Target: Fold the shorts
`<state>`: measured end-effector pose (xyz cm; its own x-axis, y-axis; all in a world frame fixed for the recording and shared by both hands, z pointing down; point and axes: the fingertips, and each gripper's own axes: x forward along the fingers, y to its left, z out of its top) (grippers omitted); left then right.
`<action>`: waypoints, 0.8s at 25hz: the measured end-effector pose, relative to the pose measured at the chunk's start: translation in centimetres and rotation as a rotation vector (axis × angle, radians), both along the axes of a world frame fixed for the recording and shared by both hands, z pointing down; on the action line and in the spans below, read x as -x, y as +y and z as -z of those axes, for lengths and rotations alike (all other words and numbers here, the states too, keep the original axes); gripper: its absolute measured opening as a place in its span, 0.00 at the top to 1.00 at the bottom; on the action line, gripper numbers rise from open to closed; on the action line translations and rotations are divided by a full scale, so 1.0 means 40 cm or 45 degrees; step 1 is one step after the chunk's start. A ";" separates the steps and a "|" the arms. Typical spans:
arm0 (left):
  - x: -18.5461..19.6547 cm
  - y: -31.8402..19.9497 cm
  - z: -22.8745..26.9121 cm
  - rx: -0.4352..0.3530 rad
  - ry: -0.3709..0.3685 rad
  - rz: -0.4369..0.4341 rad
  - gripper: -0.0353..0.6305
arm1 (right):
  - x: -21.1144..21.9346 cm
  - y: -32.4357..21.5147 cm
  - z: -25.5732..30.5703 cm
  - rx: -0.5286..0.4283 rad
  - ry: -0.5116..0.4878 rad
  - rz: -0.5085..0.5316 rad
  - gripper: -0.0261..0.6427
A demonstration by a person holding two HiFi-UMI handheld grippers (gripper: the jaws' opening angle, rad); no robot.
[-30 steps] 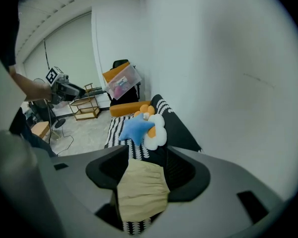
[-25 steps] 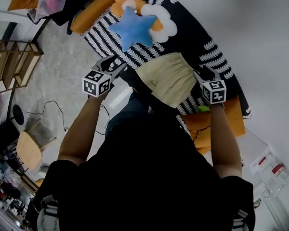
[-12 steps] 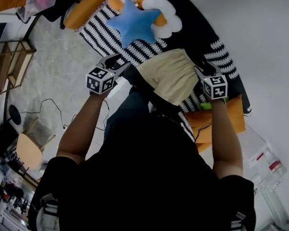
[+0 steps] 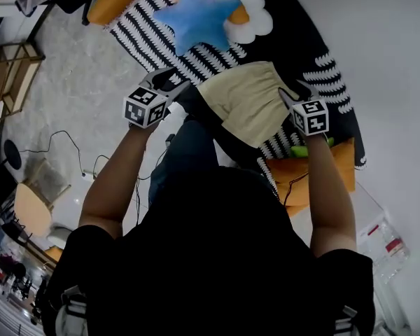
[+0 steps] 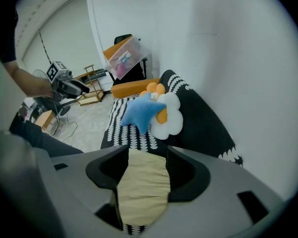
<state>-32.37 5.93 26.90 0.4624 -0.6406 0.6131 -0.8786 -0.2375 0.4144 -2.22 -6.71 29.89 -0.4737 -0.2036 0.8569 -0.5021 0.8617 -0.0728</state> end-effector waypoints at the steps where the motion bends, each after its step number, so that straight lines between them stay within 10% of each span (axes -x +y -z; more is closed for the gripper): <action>1: 0.002 0.002 -0.015 -0.004 -0.004 0.019 0.59 | 0.002 0.002 -0.018 0.001 0.003 0.022 0.59; 20: -0.074 0.023 -0.386 0.067 -0.098 0.178 0.59 | -0.049 -0.094 -0.376 -0.059 0.069 0.360 0.59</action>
